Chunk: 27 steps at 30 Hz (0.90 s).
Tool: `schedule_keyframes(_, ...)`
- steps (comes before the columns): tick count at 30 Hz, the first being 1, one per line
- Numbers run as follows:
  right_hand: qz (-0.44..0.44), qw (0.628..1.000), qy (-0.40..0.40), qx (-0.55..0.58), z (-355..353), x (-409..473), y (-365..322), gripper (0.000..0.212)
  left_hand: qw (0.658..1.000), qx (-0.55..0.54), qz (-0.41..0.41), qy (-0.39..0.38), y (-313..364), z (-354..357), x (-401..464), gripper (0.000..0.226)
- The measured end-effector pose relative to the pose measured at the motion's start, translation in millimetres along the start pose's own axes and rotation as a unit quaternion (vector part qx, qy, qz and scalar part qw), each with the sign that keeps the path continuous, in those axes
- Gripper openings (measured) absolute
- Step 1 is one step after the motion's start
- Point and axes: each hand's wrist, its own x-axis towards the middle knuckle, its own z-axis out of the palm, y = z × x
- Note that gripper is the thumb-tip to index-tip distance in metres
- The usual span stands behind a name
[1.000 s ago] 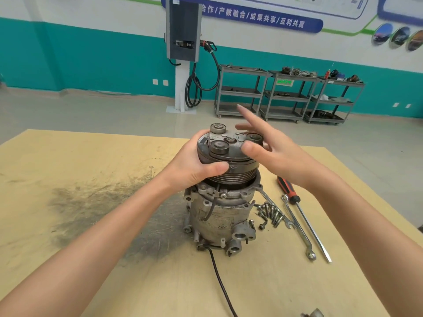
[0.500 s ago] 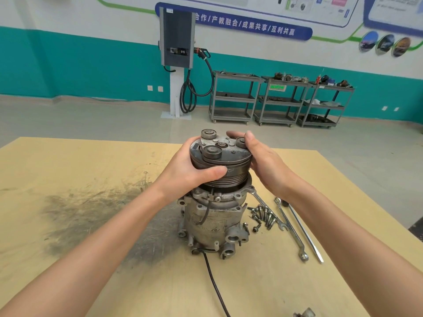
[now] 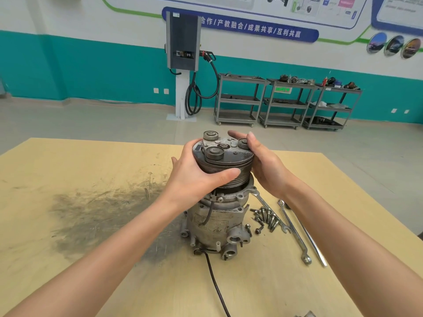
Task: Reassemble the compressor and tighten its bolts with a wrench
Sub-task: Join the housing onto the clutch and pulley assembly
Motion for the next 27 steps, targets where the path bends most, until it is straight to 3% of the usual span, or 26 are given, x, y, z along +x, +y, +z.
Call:
schedule_keyframes(4,-0.021,0.999,0.015,-0.032,0.9,-0.9,-0.2,0.067,0.999,0.037,-0.01,0.033,1.9,5.6,-4.2,0.121)
schedule_keyframes(9,-0.072,0.995,0.024,-0.06,1.7,-12.0,-5.1,0.068,0.999,0.023,-0.017,-0.032,-4.0,-8.3,-4.7,0.137)
schedule_keyframes(11,-0.087,0.991,0.016,-0.098,3.5,-17.5,-9.9,0.086,0.997,0.01,-0.001,-0.071,-6.5,-16.9,-5.5,0.139)
schedule_keyframes(13,-0.093,0.985,0.018,-0.145,5.0,-21.4,-18.2,0.119,0.995,-0.002,0.019,-0.101,-6.2,-23.2,-3.2,0.139)
schedule_keyframes(16,-0.087,0.984,0.002,-0.156,7.9,-22.1,-27.7,0.138,0.991,-0.008,0.026,-0.134,-1.7,-26.3,7.7,0.133)
schedule_keyframes(18,-0.086,0.986,-0.004,-0.143,9.4,-21.0,-27.8,0.136,0.988,-0.02,0.021,-0.153,2.4,-28.3,15.2,0.131)
schedule_keyframes(21,-0.084,0.99,0.012,-0.113,11.4,-18.0,-23.9,0.117,0.984,-0.024,0.023,-0.172,4.4,-31.1,21.7,0.127)
schedule_keyframes(27,-0.106,0.993,0.031,-0.042,17.5,-18.1,-14.0,0.09,0.988,-0.049,0.03,-0.143,0.5,-24.1,21.6,0.121)
